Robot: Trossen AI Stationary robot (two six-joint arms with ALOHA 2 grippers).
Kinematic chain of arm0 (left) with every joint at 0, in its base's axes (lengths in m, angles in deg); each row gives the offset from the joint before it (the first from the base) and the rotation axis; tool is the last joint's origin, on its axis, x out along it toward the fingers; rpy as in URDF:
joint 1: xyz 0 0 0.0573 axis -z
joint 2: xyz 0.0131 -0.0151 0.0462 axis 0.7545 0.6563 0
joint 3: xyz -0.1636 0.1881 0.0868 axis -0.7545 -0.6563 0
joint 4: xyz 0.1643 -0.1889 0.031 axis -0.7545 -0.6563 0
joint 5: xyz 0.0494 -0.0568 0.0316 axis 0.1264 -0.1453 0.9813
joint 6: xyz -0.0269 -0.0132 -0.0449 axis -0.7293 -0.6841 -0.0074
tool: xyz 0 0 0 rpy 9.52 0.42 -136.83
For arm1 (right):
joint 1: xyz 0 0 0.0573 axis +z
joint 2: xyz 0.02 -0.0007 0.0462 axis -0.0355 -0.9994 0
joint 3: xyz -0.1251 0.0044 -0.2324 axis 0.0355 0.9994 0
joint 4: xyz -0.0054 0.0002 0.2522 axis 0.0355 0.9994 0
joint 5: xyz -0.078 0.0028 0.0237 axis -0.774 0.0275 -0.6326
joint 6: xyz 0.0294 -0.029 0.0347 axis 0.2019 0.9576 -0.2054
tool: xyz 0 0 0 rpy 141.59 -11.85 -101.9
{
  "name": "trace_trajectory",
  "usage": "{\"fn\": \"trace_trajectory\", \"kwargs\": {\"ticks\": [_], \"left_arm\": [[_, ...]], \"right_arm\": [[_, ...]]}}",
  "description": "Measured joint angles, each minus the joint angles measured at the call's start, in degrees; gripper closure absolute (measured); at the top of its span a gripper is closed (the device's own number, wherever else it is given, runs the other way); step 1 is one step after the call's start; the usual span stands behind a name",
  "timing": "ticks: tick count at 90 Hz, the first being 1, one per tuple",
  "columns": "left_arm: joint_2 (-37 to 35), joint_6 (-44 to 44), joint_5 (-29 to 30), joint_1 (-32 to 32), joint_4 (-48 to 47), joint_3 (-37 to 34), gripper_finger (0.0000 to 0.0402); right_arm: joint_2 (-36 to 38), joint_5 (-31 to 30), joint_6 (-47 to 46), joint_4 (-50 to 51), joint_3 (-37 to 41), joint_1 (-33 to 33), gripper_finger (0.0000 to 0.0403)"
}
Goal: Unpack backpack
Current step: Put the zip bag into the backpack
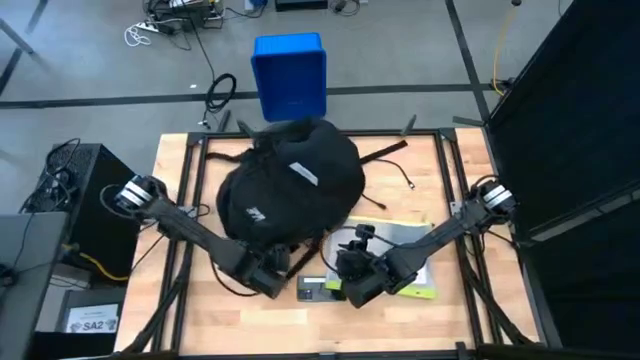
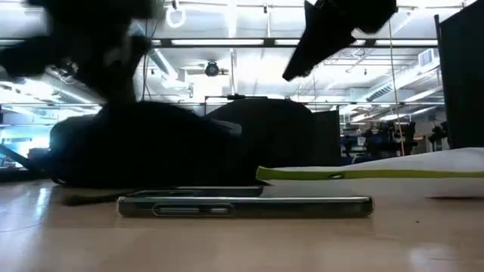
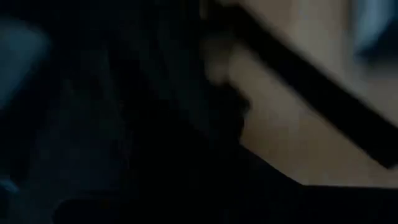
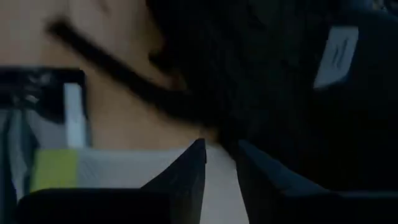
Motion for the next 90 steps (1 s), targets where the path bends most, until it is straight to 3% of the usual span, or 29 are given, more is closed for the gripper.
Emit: {"fn": "trace_trajectory", "kwargs": {"ticks": [23, 39, 61, 69, 90], "left_arm": [[-1.1, 13.9, 3.3, -0.2, 5.0, 11.9, 0.0401], [-1.1, 19.7, 3.8, -0.7, 7.5, 16.0, 0.0401], [-1.2, 22.6, 0.6, -2.7, 9.4, 16.4, 0.0401], [-1.3, 22.5, -2.3, -3.4, 9.7, 16.2, 0.0401], [-1.3, 22.2, -2.8, -3.5, 9.9, 16.1, 0.0401]], "right_arm": [[0.0, 1.2, 15.5, -14.6, 0.0, 4.3, 0.0338], [0.0, -5.0, 20.2, -20.6, 0.0, 4.8, 0.0325], [0.0, -6.0, 23.2, -24.3, 0.0, 2.8, 0.0265], [-0.1, -9.2, 25.4, -25.3, 0.0, 2.7, 0.0247], [-0.1, -17.3, 33.9, -29.5, 0.0, 3.6, 0.0232]]}}
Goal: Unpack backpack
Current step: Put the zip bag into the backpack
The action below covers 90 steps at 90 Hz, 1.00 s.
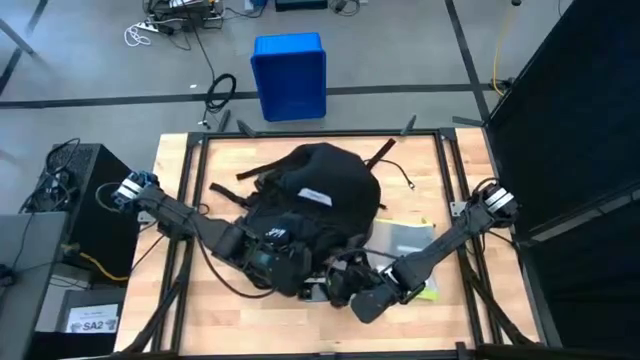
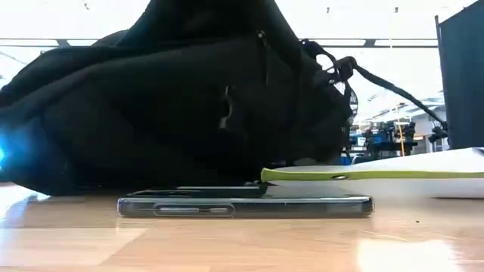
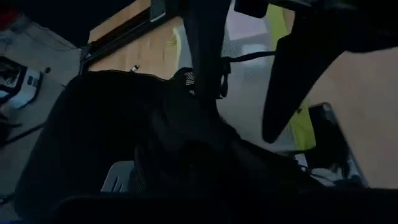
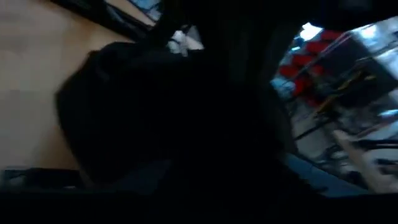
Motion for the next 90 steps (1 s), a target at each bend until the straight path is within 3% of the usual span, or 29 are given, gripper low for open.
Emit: {"fn": "trace_trajectory", "kwargs": {"ticks": [53, 90], "left_arm": [[0.1, 0.2, -0.7, -0.7, -2.2, -0.2, 0.0401], [0.1, 1.5, -1.3, -0.8, -2.9, -0.3, 0.0401]], "right_arm": [[0.0, -4.0, 3.3, -0.9, 0.0, 2.5, 0.0255], [0.1, 16.7, -1.5, -1.0, -0.1, -9.1, 0.0231]]}}
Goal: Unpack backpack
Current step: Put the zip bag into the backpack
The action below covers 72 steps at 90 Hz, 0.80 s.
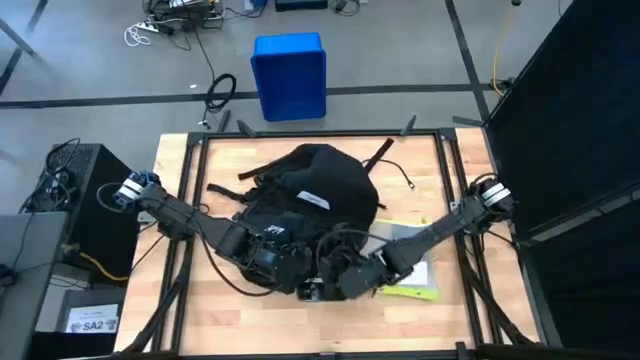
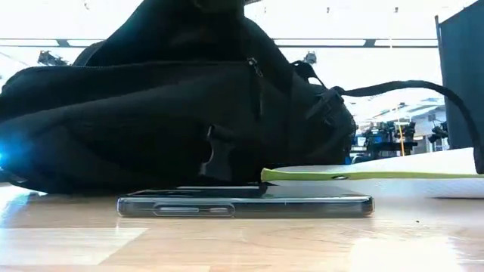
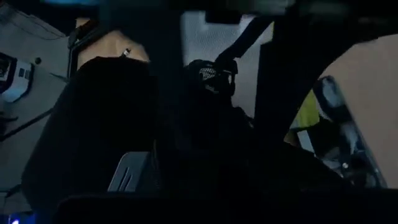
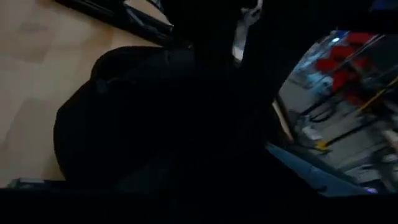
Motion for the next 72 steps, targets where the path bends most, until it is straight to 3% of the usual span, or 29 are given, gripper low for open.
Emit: {"fn": "trace_trajectory", "kwargs": {"ticks": [21, 44, 59, 72], "left_arm": [[0.0, -1.7, 0.2, 0.0, 1.3, 0.1, 0.0401], [0.0, -2.7, 0.2, 0.1, 1.0, 0.2, 0.0381], [-1.0, -0.1, 2.3, 0.4, 0.4, 0.2, 0.0336], [-4.2, 4.3, 10.3, 1.6, -0.8, 0.2, 0.0298]], "right_arm": [[-0.1, 4.2, -1.2, 0.1, 0.0, -3.7, 0.0244], [-0.2, 6.2, 1.9, 0.0, 0.1, -3.0, 0.0389], [-0.2, 6.1, 0.8, 1.4, 0.1, -2.7, 0.0397], [-0.2, 4.8, -1.1, 4.0, 0.1, -2.7, 0.0400]]}}
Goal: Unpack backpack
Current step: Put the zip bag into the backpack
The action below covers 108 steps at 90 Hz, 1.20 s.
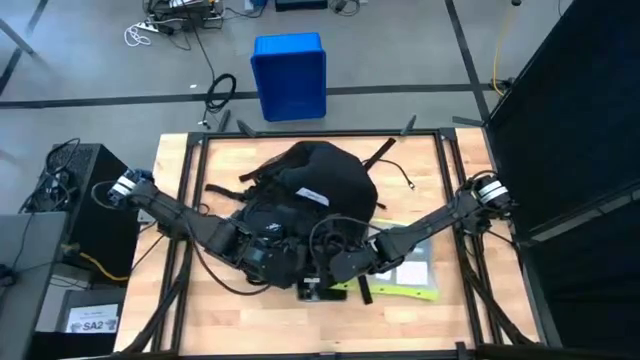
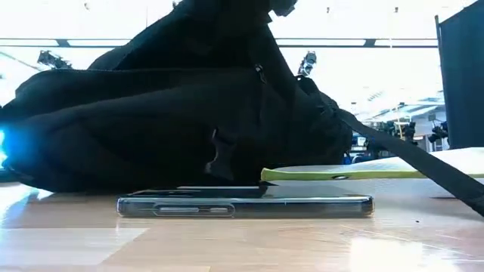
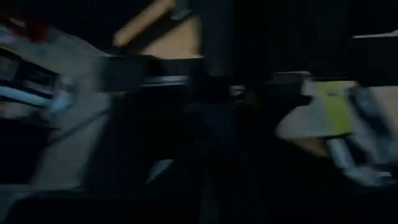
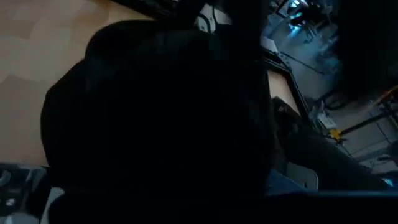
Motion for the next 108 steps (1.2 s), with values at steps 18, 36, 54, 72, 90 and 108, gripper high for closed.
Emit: {"fn": "trace_trajectory", "kwargs": {"ticks": [18, 36, 54, 72, 90, 108], "left_arm": [[-8.7, -1.7, 4.5, 4.0, -3.3, 0.1, 0.0265], [-15.4, -21.6, 1.2, 10.2, -14.5, -1.3, 0.0259], [-14.7, -33.6, -1.2, 16.3, -13.3, -15.4, 0.0259], [-12.5, -39.7, -6.0, 20.1, -7.7, -26.2, 0.0259], [-12.3, -47.9, -7.5, 20.8, -7.8, -33.9, 0.0259], [-12.3, -55.8, -12.6, 20.7, -6.2, -41.8, 0.0259]], "right_arm": [[0.0, -2.6, -2.7, 3.2, 0.0, 0.0, 0.0401], [0.0, -4.0, -4.6, 3.4, 0.0, 0.1, 0.0401], [0.0, -4.3, -6.2, 2.9, 0.0, 0.1, 0.0402], [0.0, -4.3, -6.3, 2.6, 0.0, 0.2, 0.0402], [0.0, -4.3, -6.0, 0.7, 0.0, 0.2, 0.0399], [0.0, -4.3, -5.8, 0.4, 0.0, -0.2, 0.0402]]}}
